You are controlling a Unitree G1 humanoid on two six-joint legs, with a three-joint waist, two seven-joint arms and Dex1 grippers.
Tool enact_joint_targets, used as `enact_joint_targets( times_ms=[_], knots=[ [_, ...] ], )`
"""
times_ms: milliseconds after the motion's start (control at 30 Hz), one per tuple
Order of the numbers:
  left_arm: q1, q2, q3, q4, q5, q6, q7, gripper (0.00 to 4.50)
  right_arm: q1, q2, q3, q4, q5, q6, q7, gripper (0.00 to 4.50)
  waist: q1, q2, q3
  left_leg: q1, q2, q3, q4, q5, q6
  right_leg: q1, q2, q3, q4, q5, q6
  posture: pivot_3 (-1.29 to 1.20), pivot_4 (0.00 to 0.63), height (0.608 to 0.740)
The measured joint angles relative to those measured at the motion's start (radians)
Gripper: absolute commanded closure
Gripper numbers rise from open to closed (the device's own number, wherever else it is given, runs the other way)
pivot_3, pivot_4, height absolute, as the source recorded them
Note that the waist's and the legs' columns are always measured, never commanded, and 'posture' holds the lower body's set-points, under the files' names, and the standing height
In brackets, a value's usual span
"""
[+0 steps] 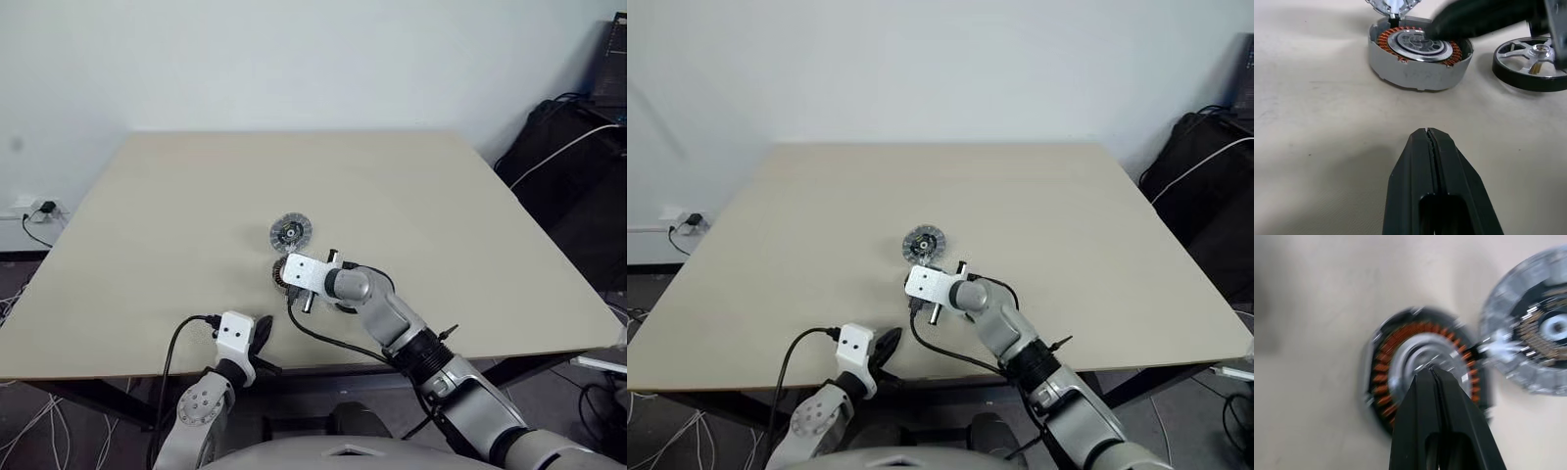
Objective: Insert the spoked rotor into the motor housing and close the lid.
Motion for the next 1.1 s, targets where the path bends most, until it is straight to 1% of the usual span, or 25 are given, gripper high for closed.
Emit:
enact_joint_targets(
  times_ms=[233, 333, 533, 767, 933, 1033, 1100],
  knots=[
    [-0.004, -0.002, -0.013, 0.000, 0.003, 0.001, 0.003, 4.46, -0.005, 0.055, -0.004, 0.006, 0.002, 0.014, -0.084, 4.48, 0.000, 0.000, 0.000, 0.000, 0.000, 0.000, 0.000, 0.000, 0.000, 0.000, 0.000, 0.000, 0.000, 0.000, 0.000, 0.00, 0.000, 0.740],
    [-0.001, -0.001, -0.014, 0.000, 0.004, 0.001, 0.003, 4.46, -0.005, 0.062, -0.004, 0.028, 0.002, 0.013, -0.111, 4.48, 0.000, 0.000, 0.000, 0.000, 0.000, 0.000, 0.000, 0.000, 0.000, 0.000, 0.000, 0.000, 0.000, 0.000, 0.000, 0.00, 0.000, 0.740],
    [0.002, 0.002, -0.011, 0.000, 0.004, -0.006, 0.002, 4.46, 0.020, 0.020, 0.002, 0.070, 0.000, 0.002, -0.124, 4.48, -0.001, 0.000, 0.000, 0.000, 0.000, 0.000, 0.000, 0.000, 0.000, 0.000, 0.000, 0.000, 0.000, 0.000, 0.000, 0.00, 0.000, 0.740],
    [0.005, 0.015, 0.000, 0.004, 0.000, -0.023, -0.010, 4.46, 0.049, -0.030, 0.001, 0.009, 0.004, 0.001, -0.087, 4.48, 0.002, 0.000, 0.000, 0.000, 0.000, 0.000, 0.000, 0.000, 0.000, 0.000, -0.001, 0.000, 0.000, 0.000, 0.000, 0.00, 0.000, 0.740],
    [0.002, 0.018, 0.005, 0.004, -0.001, -0.024, -0.019, 4.46, 0.050, -0.022, -0.012, -0.005, 0.010, 0.024, -0.092, 4.48, 0.001, 0.000, 0.001, -0.001, 0.000, 0.000, 0.000, 0.000, 0.000, 0.000, -0.001, 0.000, 0.000, 0.000, 0.000, 0.00, 0.000, 0.740],
    [0.002, 0.010, 0.001, 0.004, 0.000, -0.021, -0.018, 4.46, 0.025, -0.021, -0.013, -0.013, 0.009, 0.032, -0.081, 4.48, 0.001, 0.000, 0.001, -0.001, 0.000, 0.000, 0.000, 0.000, 0.000, -0.001, -0.001, 0.000, 0.000, 0.000, 0.000, 0.00, 0.000, 0.740],
    [0.004, 0.005, -0.002, 0.004, 0.001, -0.020, -0.014, 4.46, 0.004, -0.028, 0.002, -0.019, 0.009, 0.030, -0.052, 4.11, 0.001, 0.000, 0.001, -0.001, 0.000, 0.000, 0.000, 0.000, 0.000, -0.001, 0.000, -0.001, 0.000, 0.000, 0.000, 0.00, 0.000, 0.740]
  ],
)
